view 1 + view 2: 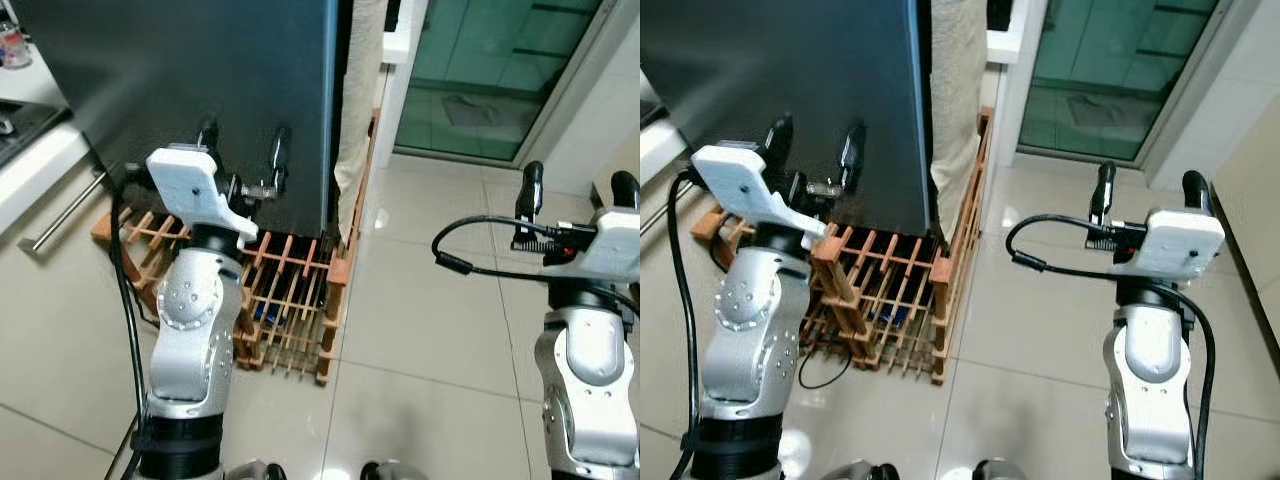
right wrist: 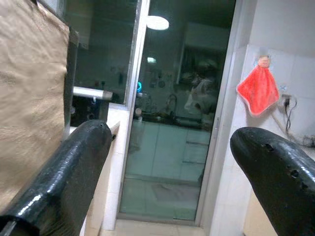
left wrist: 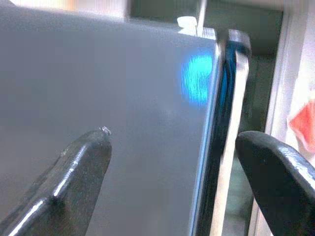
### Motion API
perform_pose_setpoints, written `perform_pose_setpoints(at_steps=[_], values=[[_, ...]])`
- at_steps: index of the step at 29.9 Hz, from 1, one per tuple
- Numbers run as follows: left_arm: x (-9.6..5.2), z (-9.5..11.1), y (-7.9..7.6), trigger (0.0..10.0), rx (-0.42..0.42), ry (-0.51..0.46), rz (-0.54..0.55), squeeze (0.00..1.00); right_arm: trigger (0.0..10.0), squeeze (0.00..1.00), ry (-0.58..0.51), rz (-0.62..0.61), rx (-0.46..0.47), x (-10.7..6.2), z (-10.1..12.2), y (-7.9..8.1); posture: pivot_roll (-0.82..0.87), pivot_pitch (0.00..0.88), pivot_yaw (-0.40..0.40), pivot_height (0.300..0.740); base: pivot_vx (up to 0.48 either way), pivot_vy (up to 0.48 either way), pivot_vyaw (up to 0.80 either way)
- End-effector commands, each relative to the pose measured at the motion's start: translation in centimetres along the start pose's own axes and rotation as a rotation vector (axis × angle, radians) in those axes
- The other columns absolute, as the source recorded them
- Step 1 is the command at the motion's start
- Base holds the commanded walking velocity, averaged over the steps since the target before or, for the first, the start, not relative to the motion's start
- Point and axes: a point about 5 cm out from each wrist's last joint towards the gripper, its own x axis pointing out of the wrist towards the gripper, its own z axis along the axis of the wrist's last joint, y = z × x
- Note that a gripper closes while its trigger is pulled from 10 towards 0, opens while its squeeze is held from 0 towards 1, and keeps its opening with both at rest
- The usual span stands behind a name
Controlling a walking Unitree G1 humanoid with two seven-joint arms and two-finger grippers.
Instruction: Restocking fridge
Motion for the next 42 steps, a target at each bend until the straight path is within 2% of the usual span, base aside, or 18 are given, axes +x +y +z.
perform_pose_setpoints(at_steps=[1, 3, 5, 8, 10, 17, 28, 33, 38, 42], values=[[0.5, 1.3, 0.0, 10.0, -0.023, -0.049, 0.013, 0.0, 10.0, 0.0, -0.097, 0.032, -0.015, 0.6, 2.3, 0.4, -0.19, 0.074, 0.009, 0.74, 0.259, 0.0, 0.0], [0.8, 1.8, -0.4, 10.0, -0.051, -0.061, -0.012, 0.0, 10.0, 0.0, -0.128, 0.036, 0.002, 1.0, 3.3, 0.6, -0.19, 0.073, 0.011, 0.74, 0.336, 0.0, 0.0], [0.8, 1.8, -0.5, 10.0, -0.053, -0.06, -0.015, 0.0, 10.0, 0.0, -0.128, 0.035, 0.004, 1.1, 3.3, 0.6, -0.19, 0.073, 0.011, 0.74, 0.42, 0.0, 0.0], [0.6, 1.1, -0.7, 10.0, -0.057, -0.032, -0.036, 0.0, 10.0, 0.0, -0.084, 0.029, -0.006, 1.1, 2.0, 0.5, -0.19, 0.067, 0.012, 0.74, 0.48, 0.0, 0.0], [0.6, 1.1, -0.7, 10.0, -0.058, -0.034, -0.035, 0.0, 10.0, 0.0, -0.079, 0.031, -0.008, 1.1, 1.9, 0.5, -0.19, 0.067, 0.012, 0.74, 0.48, 0.0, 0.0], [0.6, 1.7, 0.3, 10.0, -0.039, -0.05, 0.04, 0.0, 10.0, 0.0, -0.057, 0.072, 0.003, 1.7, 1.5, 1.1, -0.16, 0.069, -0.002, 0.74, 0.471, 0.0, 0.0], [0.7, 1.2, 1.4, 10.0, 0.017, -0.015, 0.107, 0.0, 10.0, 0.0, -0.041, 0.114, 0.029, 1.9, 0.8, 1.9, -0.16, 0.067, -0.008, 0.74, 0.0, 0.0, 0.0], [1.3, -0.6, 1.3, 10.0, -0.025, 0.117, 0.073, 0.0, 10.0, 0.0, 0.028, 0.101, 0.074, 1.9, -0.4, 2.0, -0.15, 0.074, 0.001, 0.74, 0.0, 0.0, 0.0], [0.4, -1.2, 2.2, 10.0, -0.037, 0.165, 0.091, 0.0, 10.0, 0.0, 0.11, 0.095, 0.087, 1.6, -2.1, 2.0, -0.14, 0.08, 0.011, 0.74, 0.0, 0.0, 0.0], [0.0, -1.1, 2.4, 10.0, -0.045, 0.155, 0.11, 0.0, 10.0, 0.0, 0.129, 0.094, 0.089, 1.4, -2.6, 2.0, -0.14, 0.077, 0.008, 0.74, 0.0, -0.36, 0.0]])
